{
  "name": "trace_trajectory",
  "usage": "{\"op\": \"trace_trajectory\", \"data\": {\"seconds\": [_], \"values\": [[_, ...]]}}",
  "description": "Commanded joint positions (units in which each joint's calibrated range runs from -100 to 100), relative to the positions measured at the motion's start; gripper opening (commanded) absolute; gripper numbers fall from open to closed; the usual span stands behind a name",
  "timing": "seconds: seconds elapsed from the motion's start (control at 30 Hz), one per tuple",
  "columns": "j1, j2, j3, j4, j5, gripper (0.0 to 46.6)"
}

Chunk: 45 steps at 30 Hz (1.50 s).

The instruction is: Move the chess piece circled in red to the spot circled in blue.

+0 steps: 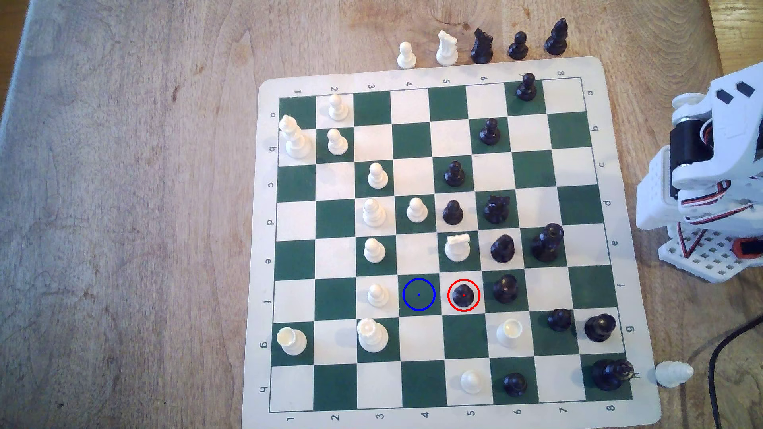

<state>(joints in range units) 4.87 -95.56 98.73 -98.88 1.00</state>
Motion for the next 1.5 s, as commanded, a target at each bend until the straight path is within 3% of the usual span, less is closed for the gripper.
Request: {"op": "trace_trajectory", "data": {"seconds": [0.0,0.43,0.67,0.73,1.0,1.2,1.3,1.47], "values": [[-0.29,-0.28,1.17,0.77,0.1,10.9],[0.41,-0.2,0.54,51.3,-0.24,10.9],[0.41,-0.11,-11.88,94.05,-0.24,10.9],[-2.01,-0.11,-18.14,109.2,-0.29,10.9],[-7.17,6.09,-28.93,134.02,-0.29,10.9],[-14.76,11.77,-37.81,150.89,-0.49,10.6],[-18.2,16.53,-41.26,154.82,-2.0,10.9],[-20.63,30.79,-44.97,158.18,-5.52,16.7]]}}
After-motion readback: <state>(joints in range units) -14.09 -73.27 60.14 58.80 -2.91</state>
